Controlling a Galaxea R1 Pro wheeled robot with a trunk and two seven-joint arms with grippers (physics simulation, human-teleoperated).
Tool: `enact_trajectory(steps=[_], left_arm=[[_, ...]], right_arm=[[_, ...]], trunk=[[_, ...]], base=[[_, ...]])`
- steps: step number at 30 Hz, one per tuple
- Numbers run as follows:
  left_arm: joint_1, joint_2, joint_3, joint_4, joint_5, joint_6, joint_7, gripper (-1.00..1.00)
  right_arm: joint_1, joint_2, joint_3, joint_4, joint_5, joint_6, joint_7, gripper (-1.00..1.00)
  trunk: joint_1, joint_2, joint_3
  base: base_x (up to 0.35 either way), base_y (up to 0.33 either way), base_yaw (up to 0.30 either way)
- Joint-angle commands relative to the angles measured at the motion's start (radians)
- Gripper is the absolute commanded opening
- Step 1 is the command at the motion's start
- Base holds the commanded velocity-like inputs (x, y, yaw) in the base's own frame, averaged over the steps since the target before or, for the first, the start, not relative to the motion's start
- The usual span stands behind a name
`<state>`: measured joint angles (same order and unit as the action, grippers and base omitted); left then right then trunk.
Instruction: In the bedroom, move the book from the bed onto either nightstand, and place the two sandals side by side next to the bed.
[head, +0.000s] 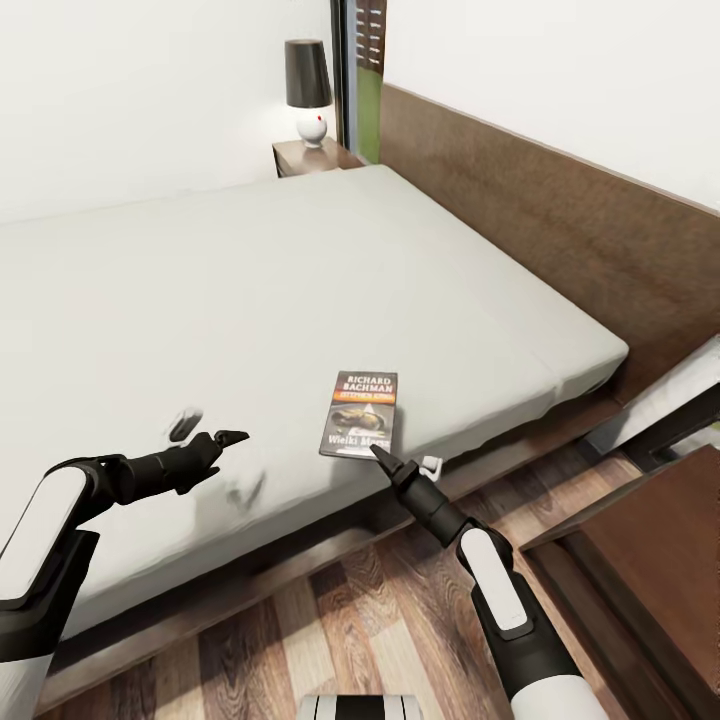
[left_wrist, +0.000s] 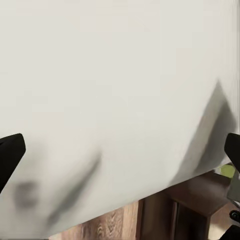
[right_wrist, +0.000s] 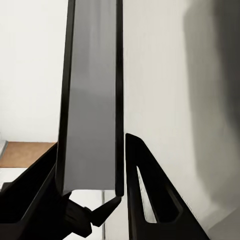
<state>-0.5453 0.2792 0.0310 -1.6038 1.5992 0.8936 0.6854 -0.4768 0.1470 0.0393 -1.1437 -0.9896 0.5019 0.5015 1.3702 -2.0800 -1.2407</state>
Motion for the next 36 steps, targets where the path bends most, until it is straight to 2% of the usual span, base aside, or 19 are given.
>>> enact_trajectory(steps=[1,10,16,19,23,30,36], left_arm=[[-0.001,0.000,0.001,-0.001,0.010,0.002,0.010,1.00],[0.000,0.000,0.006,-0.002,0.011,0.001,0.009,1.00],[0.005,0.000,0.041,-0.002,0.007,0.002,0.008,1.00],[0.021,0.000,0.056,-0.003,0.002,0.003,0.008,1.00],[0.035,0.003,0.065,-0.003,0.000,0.003,0.008,1.00],[0.045,0.008,0.064,-0.004,-0.003,0.003,0.008,1.00],[0.050,0.008,0.062,-0.004,-0.005,0.002,0.008,1.00]], right_arm=[[0.000,0.000,-0.001,0.000,-0.006,0.007,0.000,-1.00],[-0.001,-0.002,-0.003,-0.004,-0.006,0.012,-0.001,-1.00],[-0.003,-0.005,-0.004,-0.042,-0.003,0.021,-0.008,-1.00],[-0.005,-0.007,-0.004,-0.072,0.014,0.042,-0.014,-1.00],[-0.013,-0.009,-0.005,-0.136,0.068,0.137,-0.022,-1.00],[-0.023,-0.010,-0.012,-0.271,0.207,0.333,-0.030,-1.00],[-0.028,-0.010,-0.015,-0.347,0.315,0.438,-0.031,-1.00]], trunk=[[-0.004,0.007,0.003],[-0.039,0.070,0.031],[-0.062,0.112,0.050],[-0.073,0.133,0.059],[-0.088,0.161,0.072],[-0.115,0.210,0.093],[-0.138,0.252,0.112]], base=[[0.000,0.000,0.000],[0.000,0.000,0.000],[0.000,0.000,0.000],[0.000,0.000,0.000],[0.000,0.000,0.000],[0.000,0.000,0.000],[0.000,0.000,0.000]])
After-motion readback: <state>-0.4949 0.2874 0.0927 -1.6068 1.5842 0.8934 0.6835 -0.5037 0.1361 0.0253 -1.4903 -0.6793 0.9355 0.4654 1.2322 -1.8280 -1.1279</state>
